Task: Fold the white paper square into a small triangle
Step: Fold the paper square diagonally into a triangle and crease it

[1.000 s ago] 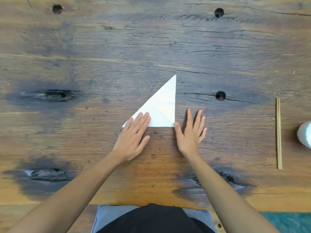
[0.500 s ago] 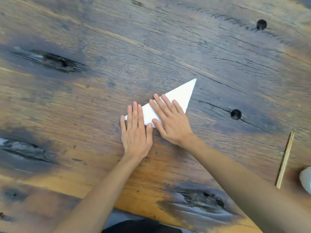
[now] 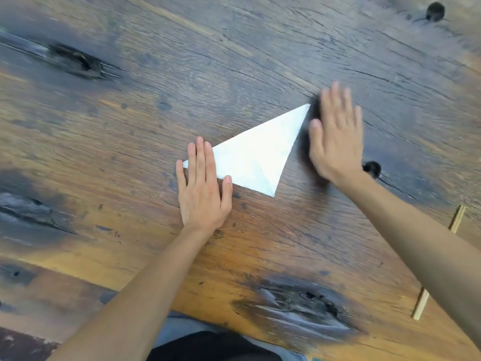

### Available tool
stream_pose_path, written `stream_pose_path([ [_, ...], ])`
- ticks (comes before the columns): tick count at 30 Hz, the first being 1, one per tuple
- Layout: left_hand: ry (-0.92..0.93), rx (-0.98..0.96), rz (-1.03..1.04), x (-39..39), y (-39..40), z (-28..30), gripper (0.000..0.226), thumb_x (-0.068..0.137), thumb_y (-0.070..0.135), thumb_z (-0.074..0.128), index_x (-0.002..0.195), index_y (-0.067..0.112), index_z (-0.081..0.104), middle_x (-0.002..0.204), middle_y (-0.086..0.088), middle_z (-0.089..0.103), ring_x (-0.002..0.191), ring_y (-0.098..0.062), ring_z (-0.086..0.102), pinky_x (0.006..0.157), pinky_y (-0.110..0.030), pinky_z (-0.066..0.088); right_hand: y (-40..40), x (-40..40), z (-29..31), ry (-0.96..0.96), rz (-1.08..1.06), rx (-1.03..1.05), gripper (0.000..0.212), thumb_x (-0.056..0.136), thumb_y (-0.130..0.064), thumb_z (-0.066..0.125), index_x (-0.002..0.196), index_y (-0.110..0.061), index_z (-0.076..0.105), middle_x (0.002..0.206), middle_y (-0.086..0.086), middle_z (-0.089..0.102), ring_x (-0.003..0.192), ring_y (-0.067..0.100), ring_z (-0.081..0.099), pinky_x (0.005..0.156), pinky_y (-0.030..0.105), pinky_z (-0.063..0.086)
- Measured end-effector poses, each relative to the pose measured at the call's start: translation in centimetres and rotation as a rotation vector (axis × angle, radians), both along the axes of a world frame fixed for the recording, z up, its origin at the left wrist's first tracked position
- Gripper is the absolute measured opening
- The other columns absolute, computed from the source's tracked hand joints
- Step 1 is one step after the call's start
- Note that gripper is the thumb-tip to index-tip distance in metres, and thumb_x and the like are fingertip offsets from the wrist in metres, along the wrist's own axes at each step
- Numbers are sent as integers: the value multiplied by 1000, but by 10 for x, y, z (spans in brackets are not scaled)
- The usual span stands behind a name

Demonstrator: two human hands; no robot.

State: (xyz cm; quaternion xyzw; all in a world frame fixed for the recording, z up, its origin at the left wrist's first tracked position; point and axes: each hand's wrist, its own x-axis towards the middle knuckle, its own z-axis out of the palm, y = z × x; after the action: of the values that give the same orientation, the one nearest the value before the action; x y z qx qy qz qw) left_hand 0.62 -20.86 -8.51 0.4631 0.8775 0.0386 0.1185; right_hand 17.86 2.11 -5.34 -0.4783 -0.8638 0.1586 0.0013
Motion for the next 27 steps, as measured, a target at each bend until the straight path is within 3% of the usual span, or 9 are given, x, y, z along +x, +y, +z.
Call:
stream_pose_path([
  [4,-2,20,11,0,1,0,69,105,40,22,164,6,8,174,-12,8,162,-26,4,130,-49,7,-65,-52,-2,84,511,34,61,108,-34,35,165,-16,24,173,7,22,161,27,15,129,46,9],
  [6,18,22,10,1,1,0,68,104,36,24,164,5,11,174,-13,11,162,-27,7,129,-48,8,-93,-68,-9,70,634,-1,61,108,-36,34,165,-17,23,174,4,21,162,24,14,130,45,10],
  [11,42,17,5,1,1,-2,71,101,34,30,163,5,14,173,-14,11,162,-27,8,129,-50,12,-94,-64,-26,43,619,5,63,108,-49,31,165,-21,26,173,-1,23,161,21,18,129,46,19],
  [17,31,48,14,1,0,-5,69,104,35,29,164,7,9,174,-11,8,162,-24,3,130,-50,11,-73,-47,-29,-21,632,40,71,105,-61,33,165,-26,23,174,-2,20,162,20,15,130,46,17],
  [27,31,32,8,0,0,-6,69,104,36,27,164,6,8,175,-11,7,162,-24,3,130,-48,8,3,4,-20,-116,444,44,61,109,-49,26,166,-28,18,174,-7,17,162,17,12,129,42,11],
])
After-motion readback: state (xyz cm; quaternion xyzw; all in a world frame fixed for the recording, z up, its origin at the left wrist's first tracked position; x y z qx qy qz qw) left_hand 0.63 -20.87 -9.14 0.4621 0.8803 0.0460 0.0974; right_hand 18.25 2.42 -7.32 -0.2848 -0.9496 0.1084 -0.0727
